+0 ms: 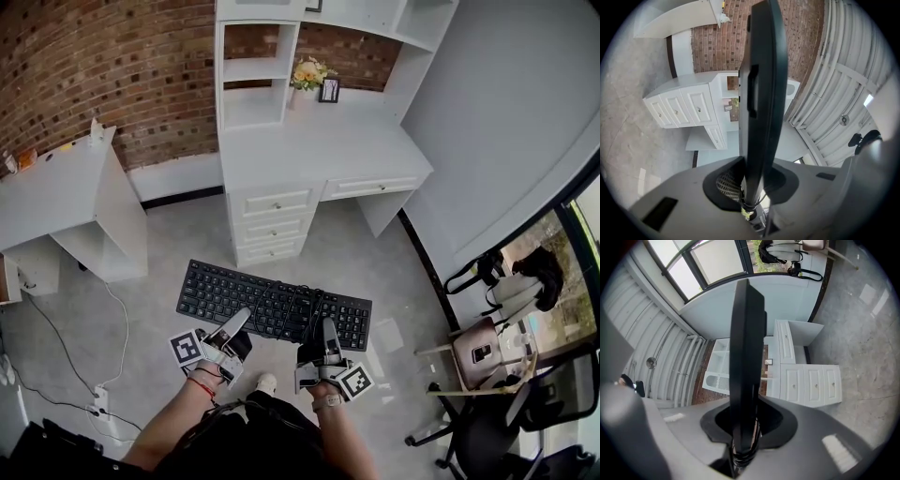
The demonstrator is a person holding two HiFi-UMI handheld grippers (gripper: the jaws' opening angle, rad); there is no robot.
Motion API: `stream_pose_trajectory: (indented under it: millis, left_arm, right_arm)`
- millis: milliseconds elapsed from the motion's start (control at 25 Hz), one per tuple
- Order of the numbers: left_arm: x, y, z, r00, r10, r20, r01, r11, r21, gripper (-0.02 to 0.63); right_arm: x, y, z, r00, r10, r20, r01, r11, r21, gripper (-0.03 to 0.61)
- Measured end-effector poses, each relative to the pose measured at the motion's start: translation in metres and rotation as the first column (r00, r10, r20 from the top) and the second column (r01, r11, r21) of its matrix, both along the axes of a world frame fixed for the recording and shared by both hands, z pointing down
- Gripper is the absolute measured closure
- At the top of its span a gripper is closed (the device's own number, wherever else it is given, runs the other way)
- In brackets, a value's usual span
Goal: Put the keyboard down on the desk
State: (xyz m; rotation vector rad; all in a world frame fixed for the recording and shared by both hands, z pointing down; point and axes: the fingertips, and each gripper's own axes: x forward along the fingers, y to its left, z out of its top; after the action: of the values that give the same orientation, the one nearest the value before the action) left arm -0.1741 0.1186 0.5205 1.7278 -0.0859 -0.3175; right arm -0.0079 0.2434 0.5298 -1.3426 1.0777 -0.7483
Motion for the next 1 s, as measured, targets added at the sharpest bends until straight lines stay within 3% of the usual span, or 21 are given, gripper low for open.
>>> stream_pose_trajectory:
  millis: [480, 1000]
  left_arm:
    - [0.049, -0.03, 0.006, 0.999, -0.043, -0.009, 0.043, 0.999, 0.001, 0.555]
    - [0.064, -0.049, 0.013, 0.999, -0.051, 0.006, 0.051, 0.999, -0.006, 0.555]
  right_arm:
    - [0.055, -0.036, 0.004, 0.999, -0.047, -0.013, 0.047, 0.999, -0.005, 0.502]
    - [0.071, -0.055, 0.012, 0.999, -0.053, 0.002, 0.053, 0.999, -0.008, 0.503]
